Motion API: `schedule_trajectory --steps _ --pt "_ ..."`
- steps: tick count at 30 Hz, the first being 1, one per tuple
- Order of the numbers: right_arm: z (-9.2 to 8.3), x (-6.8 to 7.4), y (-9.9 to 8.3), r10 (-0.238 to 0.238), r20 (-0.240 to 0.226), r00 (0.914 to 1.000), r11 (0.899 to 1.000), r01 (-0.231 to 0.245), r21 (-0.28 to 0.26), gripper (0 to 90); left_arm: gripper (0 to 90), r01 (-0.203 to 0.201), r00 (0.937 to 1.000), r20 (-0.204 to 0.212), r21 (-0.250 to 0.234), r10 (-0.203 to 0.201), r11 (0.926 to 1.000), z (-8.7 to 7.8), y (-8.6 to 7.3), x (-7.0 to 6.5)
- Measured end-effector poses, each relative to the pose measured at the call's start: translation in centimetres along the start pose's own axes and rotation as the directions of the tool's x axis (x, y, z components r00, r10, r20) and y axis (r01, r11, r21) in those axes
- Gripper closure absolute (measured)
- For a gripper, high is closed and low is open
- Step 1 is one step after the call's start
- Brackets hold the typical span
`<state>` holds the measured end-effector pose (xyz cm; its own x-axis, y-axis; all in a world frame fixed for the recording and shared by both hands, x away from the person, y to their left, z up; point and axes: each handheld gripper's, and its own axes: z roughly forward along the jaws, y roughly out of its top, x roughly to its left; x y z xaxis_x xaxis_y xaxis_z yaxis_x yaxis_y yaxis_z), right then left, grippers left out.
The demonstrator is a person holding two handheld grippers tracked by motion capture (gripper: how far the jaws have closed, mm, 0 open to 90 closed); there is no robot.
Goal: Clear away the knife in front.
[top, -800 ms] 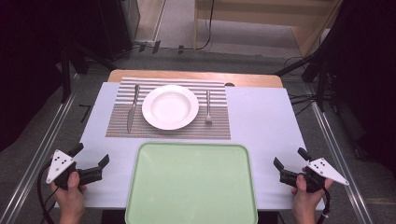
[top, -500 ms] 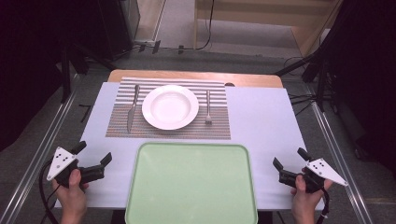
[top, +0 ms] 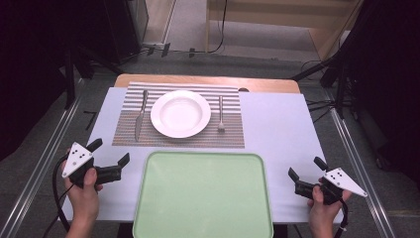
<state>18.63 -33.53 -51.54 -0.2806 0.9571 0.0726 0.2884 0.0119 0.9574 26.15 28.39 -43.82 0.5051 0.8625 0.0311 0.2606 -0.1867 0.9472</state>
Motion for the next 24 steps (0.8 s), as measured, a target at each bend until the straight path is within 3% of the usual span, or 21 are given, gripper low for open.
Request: schedule_trajectory --steps 8,11,24 --pt "-0.2 0.1 -0.1 0.021 -0.01 0.9997 1.0 -0.021 0.003 0.0 0.0 -0.017 0.9998 -0.005 0.016 0.017 0.9997 2.2 2.6 1.0" --pt "-0.1 0.0 -0.1 0.004 -0.006 1.0 1.0 -0.004 -0.003 0.0 0.0 -0.012 0.9999 -0.001 0.018 0.012 0.9998 3.0 3.3 1.4" --pt "0.0 0.2 -0.1 0.017 -0.011 0.9998 1.0 -0.017 0.005 0.0 0.0 -0.001 0.9999 0.014 0.044 0.001 0.999 5.9 4.9 2.2"
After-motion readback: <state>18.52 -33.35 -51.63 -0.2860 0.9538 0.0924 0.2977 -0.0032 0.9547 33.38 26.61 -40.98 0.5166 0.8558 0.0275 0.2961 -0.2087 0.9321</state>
